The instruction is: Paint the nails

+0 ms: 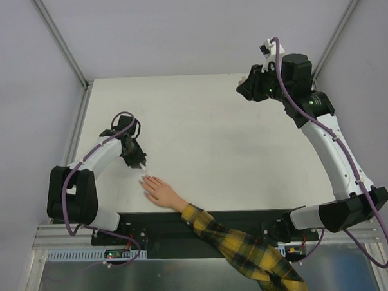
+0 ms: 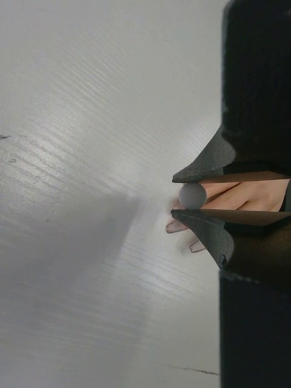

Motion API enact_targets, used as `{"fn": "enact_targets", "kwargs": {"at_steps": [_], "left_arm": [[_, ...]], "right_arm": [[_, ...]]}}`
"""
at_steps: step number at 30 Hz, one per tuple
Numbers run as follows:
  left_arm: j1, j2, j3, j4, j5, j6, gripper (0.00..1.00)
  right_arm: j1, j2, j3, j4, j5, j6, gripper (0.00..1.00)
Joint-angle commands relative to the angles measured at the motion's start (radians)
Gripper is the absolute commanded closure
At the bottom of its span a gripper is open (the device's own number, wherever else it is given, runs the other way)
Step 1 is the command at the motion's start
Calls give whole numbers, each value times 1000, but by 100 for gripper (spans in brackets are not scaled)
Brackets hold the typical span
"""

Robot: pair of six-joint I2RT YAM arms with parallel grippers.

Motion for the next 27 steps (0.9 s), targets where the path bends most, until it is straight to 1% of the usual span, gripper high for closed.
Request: {"fn": "enact_targets", "kwargs": {"at_steps": [1,16,17,22,27], "left_arm": [[5,38,1,-25,31,6,100],[7,55,10,-40,0,-2,100],[7,55,10,-48,-24,-2,100],[7,46,9,-66,-53,-5,100],[7,52,12,-68,-57,-8,100]], "right_arm": [[-8,-46,4,47,-10,13,100],[-8,-28,17,43,-9,12,100],[-7,-26,16,44,-9,13,100],[-7,-21,19,44,-9,13,100],[-7,-20,20,46,-10,15,100]]}}
